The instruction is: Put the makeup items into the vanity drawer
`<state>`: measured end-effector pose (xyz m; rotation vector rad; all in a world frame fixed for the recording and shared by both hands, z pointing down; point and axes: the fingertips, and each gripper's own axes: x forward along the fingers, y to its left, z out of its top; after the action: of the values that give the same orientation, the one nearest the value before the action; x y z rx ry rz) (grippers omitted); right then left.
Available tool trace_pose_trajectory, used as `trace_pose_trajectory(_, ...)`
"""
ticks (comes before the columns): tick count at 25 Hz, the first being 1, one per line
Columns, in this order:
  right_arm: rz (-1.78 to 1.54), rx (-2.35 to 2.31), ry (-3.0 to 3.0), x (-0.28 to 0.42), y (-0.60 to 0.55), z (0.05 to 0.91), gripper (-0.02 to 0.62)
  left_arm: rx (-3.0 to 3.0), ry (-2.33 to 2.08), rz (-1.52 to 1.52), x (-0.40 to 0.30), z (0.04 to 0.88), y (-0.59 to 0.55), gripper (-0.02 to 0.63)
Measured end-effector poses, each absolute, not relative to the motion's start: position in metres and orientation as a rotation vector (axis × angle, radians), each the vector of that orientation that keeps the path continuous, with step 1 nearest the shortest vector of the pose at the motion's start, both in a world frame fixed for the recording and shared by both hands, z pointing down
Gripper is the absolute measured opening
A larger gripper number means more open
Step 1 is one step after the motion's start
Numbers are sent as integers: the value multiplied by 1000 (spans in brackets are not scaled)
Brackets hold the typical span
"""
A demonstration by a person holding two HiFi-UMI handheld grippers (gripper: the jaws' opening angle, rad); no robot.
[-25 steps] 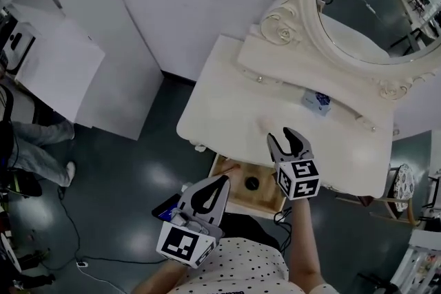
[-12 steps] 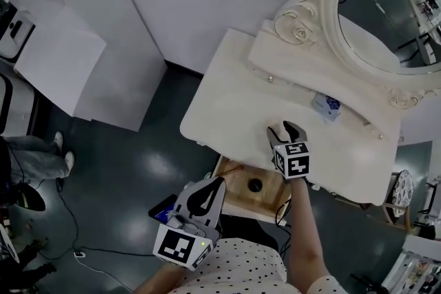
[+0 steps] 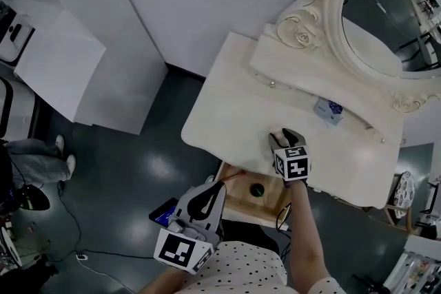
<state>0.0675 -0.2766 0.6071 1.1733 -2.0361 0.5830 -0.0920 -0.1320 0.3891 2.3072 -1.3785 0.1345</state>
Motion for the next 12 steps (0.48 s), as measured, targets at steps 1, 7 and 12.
trace_pose_trajectory(1,577,1172,-2035,68,-276,607,183,2307,-1378,136,-92,389,-132,9)
trace_pose_trajectory(7,576,1227,-2067,69,-276,594,156,2317,-1372,134,-92,389,-130,9)
trace_pose_trajectory(12,574,1301,-2132,72,-268,563,153,2326,-1369,134,-90,388,-125,9)
